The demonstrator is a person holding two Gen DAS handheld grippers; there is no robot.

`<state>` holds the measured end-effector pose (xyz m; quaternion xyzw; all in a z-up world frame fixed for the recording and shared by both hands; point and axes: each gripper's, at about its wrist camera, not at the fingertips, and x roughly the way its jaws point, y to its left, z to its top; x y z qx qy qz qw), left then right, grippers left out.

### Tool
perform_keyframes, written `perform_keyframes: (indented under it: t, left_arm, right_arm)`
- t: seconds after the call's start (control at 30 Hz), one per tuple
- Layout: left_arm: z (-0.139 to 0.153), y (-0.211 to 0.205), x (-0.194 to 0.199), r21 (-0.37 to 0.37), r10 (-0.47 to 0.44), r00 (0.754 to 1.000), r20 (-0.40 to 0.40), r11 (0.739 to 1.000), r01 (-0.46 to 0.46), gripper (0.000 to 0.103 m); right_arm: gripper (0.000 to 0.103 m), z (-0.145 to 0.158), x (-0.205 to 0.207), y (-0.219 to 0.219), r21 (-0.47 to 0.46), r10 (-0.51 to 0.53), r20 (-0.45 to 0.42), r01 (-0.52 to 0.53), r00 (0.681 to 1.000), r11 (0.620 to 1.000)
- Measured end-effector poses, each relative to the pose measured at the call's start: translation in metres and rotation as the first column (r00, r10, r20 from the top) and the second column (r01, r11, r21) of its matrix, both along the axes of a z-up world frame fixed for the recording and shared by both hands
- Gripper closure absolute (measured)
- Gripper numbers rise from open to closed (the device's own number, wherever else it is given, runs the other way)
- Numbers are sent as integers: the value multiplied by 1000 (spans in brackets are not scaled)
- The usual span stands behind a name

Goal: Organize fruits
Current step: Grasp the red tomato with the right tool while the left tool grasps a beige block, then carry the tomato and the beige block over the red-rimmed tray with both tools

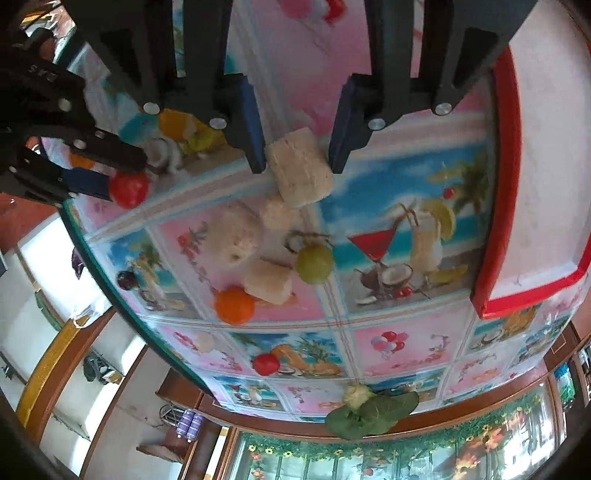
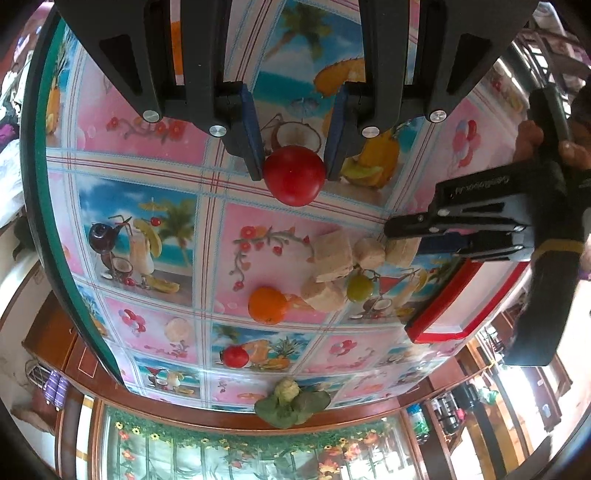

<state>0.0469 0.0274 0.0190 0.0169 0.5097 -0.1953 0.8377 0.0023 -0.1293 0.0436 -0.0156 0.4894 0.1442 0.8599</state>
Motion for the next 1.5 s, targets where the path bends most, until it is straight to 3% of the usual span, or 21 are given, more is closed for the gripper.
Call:
perform_keyframes:
  t: [0.47,0.83,1.07,1.5]
  left_arm:
    - [18,2,-52,-34,115,992,46,993,-114,65]
    - [38,48,-62,-68,216,973,78,975,-210,65]
    - [48,94,-66,-85,316,944,91,947,-309,65]
    - [37,191,-70,-49,508,857,80,861,-506,65]
  right_arm:
    - [71,0,-24,1,-16,-9,-13,9,1000,1000]
    - [71,14,-21,51,-11,82,13,-82,997,997]
    - [71,25,-17,93,0,166,30,-166,986,986]
    - [71,30,-5,191,35,347,34,-348,937,937]
